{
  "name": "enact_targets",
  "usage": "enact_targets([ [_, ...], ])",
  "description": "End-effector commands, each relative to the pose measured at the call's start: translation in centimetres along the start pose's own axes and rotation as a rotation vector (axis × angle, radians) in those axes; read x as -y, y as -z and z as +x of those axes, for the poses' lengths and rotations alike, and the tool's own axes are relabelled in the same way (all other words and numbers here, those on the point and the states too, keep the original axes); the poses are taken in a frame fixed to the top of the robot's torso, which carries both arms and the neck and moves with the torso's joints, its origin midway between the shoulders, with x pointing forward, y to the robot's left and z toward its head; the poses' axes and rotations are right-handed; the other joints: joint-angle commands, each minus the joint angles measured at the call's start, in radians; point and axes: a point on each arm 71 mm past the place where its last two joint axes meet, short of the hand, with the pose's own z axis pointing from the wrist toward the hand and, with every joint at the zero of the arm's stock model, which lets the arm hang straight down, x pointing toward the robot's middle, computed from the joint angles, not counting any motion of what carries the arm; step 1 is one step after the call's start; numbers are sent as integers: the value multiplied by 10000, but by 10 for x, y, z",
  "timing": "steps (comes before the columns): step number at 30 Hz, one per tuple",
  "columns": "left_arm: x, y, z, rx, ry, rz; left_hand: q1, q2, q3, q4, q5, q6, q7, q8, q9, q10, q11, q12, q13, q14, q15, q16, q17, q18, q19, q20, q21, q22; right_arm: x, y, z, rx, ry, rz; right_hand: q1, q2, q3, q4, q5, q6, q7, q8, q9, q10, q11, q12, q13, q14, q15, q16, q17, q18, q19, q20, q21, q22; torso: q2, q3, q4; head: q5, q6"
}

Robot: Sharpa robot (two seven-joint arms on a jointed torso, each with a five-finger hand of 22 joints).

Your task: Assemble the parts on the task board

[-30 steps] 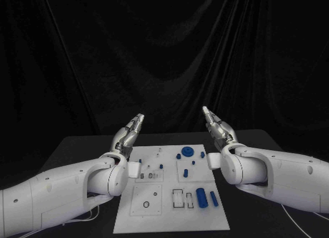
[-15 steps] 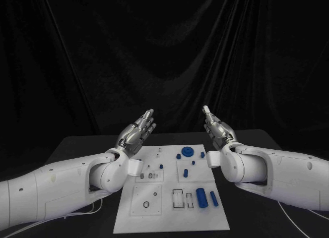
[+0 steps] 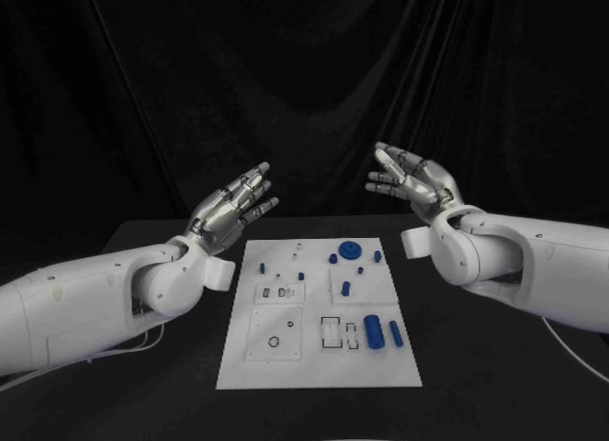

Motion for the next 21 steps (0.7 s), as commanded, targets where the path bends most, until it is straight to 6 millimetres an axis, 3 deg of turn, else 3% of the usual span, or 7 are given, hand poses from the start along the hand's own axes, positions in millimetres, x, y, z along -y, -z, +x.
enact_targets([
  [1,18,-1,9,-1192,-403,600,153,-4,34,-119,100,236,8,111,164,0,88,259,69,87,87,-81,-67,548,37,-23,18,15,-20,-4,3,-1109,1715,-689,372,-97,295,-56,172,195,-19,236,159,696,11,466,171,1025,52,281,101,38,916,0,401,192,3,2,-15,57,-219],
  [5,35,1,6,-1340,-692,647,129,-8,3,-12,2,247,62,106,160,13,151,332,79,84,46,-86,-70,548,16,-119,3,3,-48,-14,-1,-1469,3585,-1152,906,-82,222,-97,158,435,126,272,172,1462,157,823,209,2245,-92,411,14,97,1910,-34,598,138,33,10,7,169,-468],
  [9,42,1,5,-1388,-794,637,138,13,11,17,21,243,88,103,158,17,162,346,80,83,38,-88,-72,548,4,-152,-7,-5,-70,-24,4,-2168,6281,-1957,1791,-8,247,-489,195,2629,679,842,335,3554,363,1032,228,4920,-955,933,321,332,4180,-625,1077,202,147,22,44,187,-461],
  [12,44,2,3,-1410,-815,594,145,25,15,40,21,248,116,101,158,18,171,355,80,81,32,-94,-75,544,-10,-170,-18,-13,-81,-32,12,-2876,8949,-2819,1951,-12,427,-437,-737,2774,569,784,310,4750,215,1027,221,6244,-1371,1241,552,327,5328,-1058,1416,317,203,14,62,162,-569],
  [15,46,4,0,-1419,-814,529,157,38,22,61,29,270,137,103,160,19,176,364,81,80,18,-95,-75,541,-25,-193,-30,-21,-85,-39,22,-3638,11750,-3448,1851,-350,719,-193,-1588,2877,127,651,313,5949,-171,392,208,7811,-1879,1314,894,355,6648,-1533,1727,433,226,-16,117,109,-645],
  [19,47,7,-2,-1430,-803,429,191,42,27,117,30,310,154,108,163,7,160,322,71,80,-4,-95,-75,531,-63,-247,-61,-43,-83,-45,33,-4412,14067,-3440,2121,-658,1445,-244,-1745,3170,-259,526,314,6499,-632,-749,221,9434,-2463,1792,1698,343,7982,-2115,2337,807,260,-38,168,83,-729],
  [21,47,7,-3,-1428,-801,402,213,43,30,141,40,313,144,106,162,-5,135,289,64,80,0,-95,-75,524,-83,-259,-77,-55,-79,-49,37,-4767,14804,-3153,2376,-747,1763,-462,-1645,3544,-340,583,367,6908,-790,-1153,224,10323,-2717,3579,3170,214,8839,-2381,3789,2110,279,-42,187,92,-766],
])
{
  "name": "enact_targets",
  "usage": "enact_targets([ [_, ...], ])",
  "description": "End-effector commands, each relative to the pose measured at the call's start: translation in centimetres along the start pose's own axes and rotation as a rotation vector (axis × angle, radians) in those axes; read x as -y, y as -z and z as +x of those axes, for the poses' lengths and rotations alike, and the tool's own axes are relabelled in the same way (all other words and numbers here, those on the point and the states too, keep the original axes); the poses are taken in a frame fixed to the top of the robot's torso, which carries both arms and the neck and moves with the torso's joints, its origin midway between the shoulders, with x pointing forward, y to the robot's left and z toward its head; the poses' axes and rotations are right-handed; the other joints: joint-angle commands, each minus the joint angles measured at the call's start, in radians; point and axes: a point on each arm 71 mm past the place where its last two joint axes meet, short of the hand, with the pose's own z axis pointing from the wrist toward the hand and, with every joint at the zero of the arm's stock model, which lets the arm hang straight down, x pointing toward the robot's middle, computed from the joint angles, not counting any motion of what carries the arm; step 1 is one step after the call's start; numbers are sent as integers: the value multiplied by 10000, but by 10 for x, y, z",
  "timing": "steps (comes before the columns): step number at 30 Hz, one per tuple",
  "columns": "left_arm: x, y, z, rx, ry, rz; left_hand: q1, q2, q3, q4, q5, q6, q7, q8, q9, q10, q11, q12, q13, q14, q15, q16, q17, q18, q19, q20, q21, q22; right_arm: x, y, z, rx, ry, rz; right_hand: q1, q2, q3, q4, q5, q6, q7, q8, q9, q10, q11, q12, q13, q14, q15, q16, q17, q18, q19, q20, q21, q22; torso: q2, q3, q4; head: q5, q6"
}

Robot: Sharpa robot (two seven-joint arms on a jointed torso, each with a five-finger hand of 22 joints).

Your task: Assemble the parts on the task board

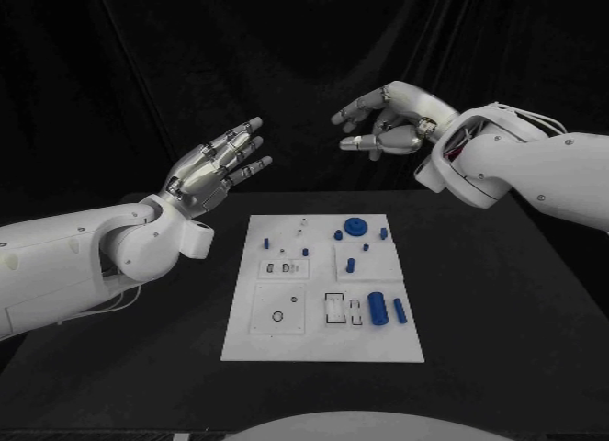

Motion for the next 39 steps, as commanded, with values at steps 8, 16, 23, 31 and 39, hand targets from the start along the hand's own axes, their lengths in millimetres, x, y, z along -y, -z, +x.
enact_targets([
  [8,3,3,-3,-287,42,-131,185,10,-34,75,87,160,8,118,168,-47,49,113,70,81,20,-95,-75,-232,-99,-71,-61,-33,7,-9,32,-3198,5347,270,158,-589,915,-331,-399,784,128,-307,155,1048,-119,-1450,150,478,-137,5893,6483,-291,309,-187,5531,6233,149,-80,111,-56,-250],
  [16,5,8,-12,-120,-46,-119,199,23,-23,88,108,175,24,121,169,-45,64,124,72,81,42,-95,-75,-230,-96,-63,-59,-32,7,-13,50,-3917,5990,186,568,-756,1385,-587,122,1045,30,-403,188,1276,-205,-1987,147,442,-200,6619,7392,-385,59,-207,6527,7485,283,-170,189,-30,-461],
  [23,5,9,-16,-173,-10,-173,231,49,4,98,145,191,30,123,170,-45,72,128,72,81,75,-95,-75,-225,-84,-44,-47,-24,12,-17,69,-4448,5964,117,698,-938,2015,-617,60,1160,-85,-481,186,1486,-175,-2246,149,371,-175,6581,7311,-382,-104,-188,6679,7717,456,-278,349,-211,-388],
  [31,0,8,-15,-413,175,-350,301,75,54,114,164,231,36,128,172,-47,65,132,72,81,143,-95,-75,-216,-53,7,-21,-6,18,-17,93,-4831,5713,-126,362,-1189,2235,-391,-675,1279,-89,-514,199,1717,-245,-2372,163,354,-207,6555,7295,-383,-184,-199,6736,7869,739,-320,415,-318,-31],
  [39,-4,9,-13,-547,308,-463,403,65,114,131,205,338,85,146,183,-46,112,165,76,87,234,-82,-69,-212,-13,78,13,14,23,-17,109,-4947,5551,-171,433,-1276,2539,-396,-351,1449,22,-485,250,1963,-221,-2405,178,349,-200,6528,7267,-384,-211,-199,6759,7955,593,-277,332,-243,-30],
])
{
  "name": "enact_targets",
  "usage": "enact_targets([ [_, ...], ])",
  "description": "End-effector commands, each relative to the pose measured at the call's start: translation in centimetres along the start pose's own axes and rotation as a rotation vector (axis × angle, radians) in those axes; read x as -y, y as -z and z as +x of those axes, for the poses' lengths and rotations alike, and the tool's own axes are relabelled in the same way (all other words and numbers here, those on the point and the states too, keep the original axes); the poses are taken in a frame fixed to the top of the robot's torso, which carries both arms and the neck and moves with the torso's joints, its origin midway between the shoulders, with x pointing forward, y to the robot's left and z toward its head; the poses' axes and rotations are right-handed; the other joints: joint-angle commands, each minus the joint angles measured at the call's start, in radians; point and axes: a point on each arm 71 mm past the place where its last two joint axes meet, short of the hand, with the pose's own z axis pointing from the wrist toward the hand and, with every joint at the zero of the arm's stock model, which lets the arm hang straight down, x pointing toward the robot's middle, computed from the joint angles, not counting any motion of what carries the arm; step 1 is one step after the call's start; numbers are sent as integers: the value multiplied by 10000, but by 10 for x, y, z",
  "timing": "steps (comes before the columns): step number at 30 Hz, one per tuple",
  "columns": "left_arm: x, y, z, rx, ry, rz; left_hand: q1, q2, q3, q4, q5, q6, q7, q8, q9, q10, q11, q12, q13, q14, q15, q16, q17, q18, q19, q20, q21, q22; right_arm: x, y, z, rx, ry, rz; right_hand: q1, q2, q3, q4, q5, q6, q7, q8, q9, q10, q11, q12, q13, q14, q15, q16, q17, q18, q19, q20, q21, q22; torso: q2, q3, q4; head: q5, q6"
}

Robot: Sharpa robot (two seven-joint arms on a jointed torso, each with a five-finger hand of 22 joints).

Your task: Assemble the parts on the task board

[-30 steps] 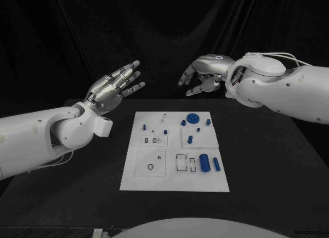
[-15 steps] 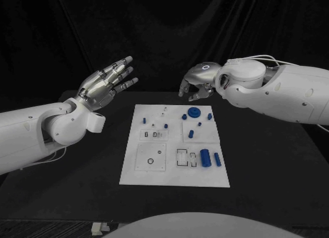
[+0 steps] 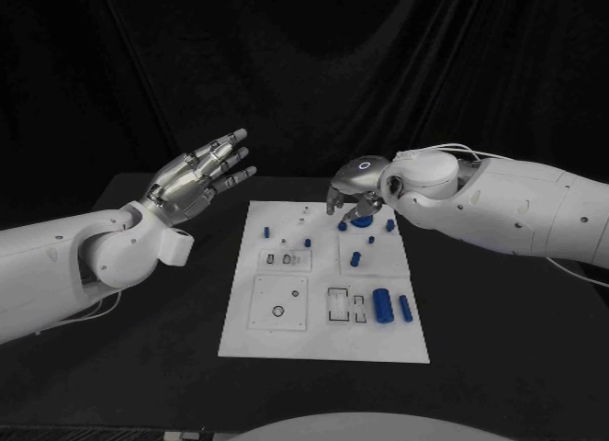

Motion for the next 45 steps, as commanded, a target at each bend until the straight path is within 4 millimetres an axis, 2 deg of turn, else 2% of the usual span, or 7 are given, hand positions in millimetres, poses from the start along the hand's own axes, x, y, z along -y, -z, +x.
enact_targets([
  [1,-1,-1,4,-355,208,17,172,-40,113,129,197,134,19,147,174,-34,103,166,76,4,149,-78,-67,-213,-13,75,13,0,0,-2,5,-59,126,-116,20,-187,511,7,223,34,70,-111,149,138,14,-178,143,248,-3,120,24,-361,-62,-34,274,216,-112,41,-47,53,-111],
  [5,-1,0,4,-395,243,-20,222,-49,149,171,203,449,105,213,212,-29,183,201,81,23,197,-41,-50,-214,11,110,32,11,-1,-4,10,-108,76,-132,-84,-248,559,71,118,22,79,-138,154,228,65,-187,150,248,23,114,19,-364,-67,-20,282,249,-167,52,-63,115,-230],
  [11,-1,0,3,-417,264,-33,226,-50,152,174,205,461,111,218,214,-29,189,201,81,24,201,-40,-50,-214,15,112,36,13,0,-5,16,-145,29,-64,-99,-270,607,82,83,38,91,-143,163,237,60,-216,147,247,28,108,12,-362,-77,-10,277,254,-193,46,-73,144,-323],
  [16,-2,0,4,-444,289,-29,238,-50,162,176,222,458,119,221,212,-29,199,201,81,25,206,-38,-49,-214,21,118,41,16,3,-6,19,-57,9,27,95,-349,1024,-51,726,68,129,-186,190,115,73,-415,131,239,35,90,0,-361,-113,2,277,332,-195,48,-59,127,-377],
  [20,-3,0,4,-477,322,-58,248,-49,169,175,233,461,124,223,212,-29,205,206,81,27,209,-35,-48,-213,25,121,44,17,5,-7,21,122,17,90,135,-419,1188,-114,843,19,99,-237,188,-29,88,-533,124,183,52,-1,-125,-337,-205,15,187,239,-183,44,-72,139,-393],
  [37,-6,2,4,-527,411,-144,289,-44,207,169,262,463,145,226,210,-29,229,211,82,39,233,-11,-38,-214,35,139,52,22,11,-17,46,296,-93,309,-243,-514,1319,24,215,-29,134,-307,201,173,111,-506,169,196,76,57,-27,-353,-194,45,237,417,-194,50,-82,207,-393],
  [45,-7,2,5,-571,449,-201,302,-45,218,167,269,483,153,231,212,-28,238,216,83,41,241,-9,-37,-214,37,144,53,22,10,-22,51,282,-96,268,-225,-471,1395,9,213,4,149,-298,216,290,104,-458,185,199,75,78,10,-368,-164,47,282,512,-182,59,-74,162,-420],
])
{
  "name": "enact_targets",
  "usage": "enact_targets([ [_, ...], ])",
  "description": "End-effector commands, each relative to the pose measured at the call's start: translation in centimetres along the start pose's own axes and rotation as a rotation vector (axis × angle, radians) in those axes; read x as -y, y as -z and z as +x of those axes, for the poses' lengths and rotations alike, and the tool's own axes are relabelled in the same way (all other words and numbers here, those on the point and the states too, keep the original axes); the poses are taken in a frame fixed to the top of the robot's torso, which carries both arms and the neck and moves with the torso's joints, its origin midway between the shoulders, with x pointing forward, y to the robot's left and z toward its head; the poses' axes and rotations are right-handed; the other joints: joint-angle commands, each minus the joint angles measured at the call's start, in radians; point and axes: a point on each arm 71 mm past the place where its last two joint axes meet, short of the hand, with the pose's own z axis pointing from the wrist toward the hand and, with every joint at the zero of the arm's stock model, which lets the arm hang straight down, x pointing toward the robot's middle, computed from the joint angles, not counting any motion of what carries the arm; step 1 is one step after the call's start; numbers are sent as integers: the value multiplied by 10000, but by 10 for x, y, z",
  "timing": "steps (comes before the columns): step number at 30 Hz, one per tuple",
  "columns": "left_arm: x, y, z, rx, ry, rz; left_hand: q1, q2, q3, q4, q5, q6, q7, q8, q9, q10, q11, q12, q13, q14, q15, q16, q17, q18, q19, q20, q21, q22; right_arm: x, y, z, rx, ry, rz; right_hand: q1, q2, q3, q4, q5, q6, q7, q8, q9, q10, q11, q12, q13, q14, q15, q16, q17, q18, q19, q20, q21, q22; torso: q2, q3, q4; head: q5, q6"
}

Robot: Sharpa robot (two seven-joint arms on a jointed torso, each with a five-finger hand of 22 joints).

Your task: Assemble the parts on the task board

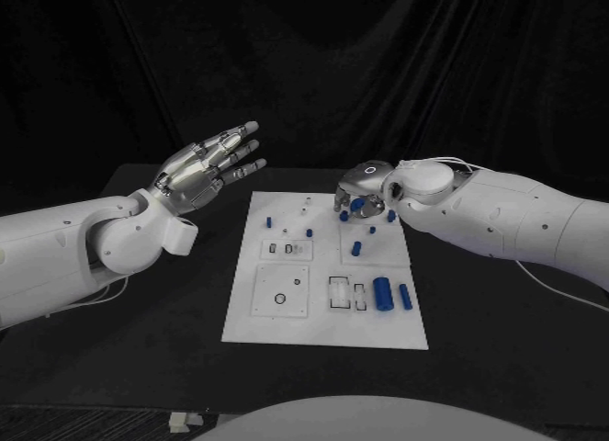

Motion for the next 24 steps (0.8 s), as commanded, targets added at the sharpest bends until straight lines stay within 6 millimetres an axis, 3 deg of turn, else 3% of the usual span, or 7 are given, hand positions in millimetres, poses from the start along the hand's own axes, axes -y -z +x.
enact_targets([
  [1,-1,0,2,-195,122,43,136,-25,94,45,159,40,62,153,152,37,129,209,82,90,78,-10,-38,-214,115,56,52,13,-1,-2,1,289,119,-119,-196,-77,265,63,-79,40,46,-124,149,126,-19,-58,139,158,29,80,42,-370,78,11,282,219,5,3,10,-31,-11],
  [18,-3,0,2,-269,200,-97,204,-24,160,19,226,98,100,172,158,43,172,238,86,96,102,1,-34,-216,126,78,60,17,1,-7,13,205,99,-56,-15,-50,689,-92,396,291,172,-19,262,218,-36,-95,108,130,25,121,120,-399,89,8,356,432,-1,-5,7,-53,-80],
  [24,-4,0,3,-309,234,-120,236,-23,193,1,257,109,111,177,159,45,184,243,87,100,112,7,-32,-217,130,86,64,18,2,-9,17,208,100,-51,16,-59,821,-145,456,360,219,12,310,151,-62,-155,93,70,22,51,20,-386,24,7,304,395,2,-4,0,-118,-114],
])
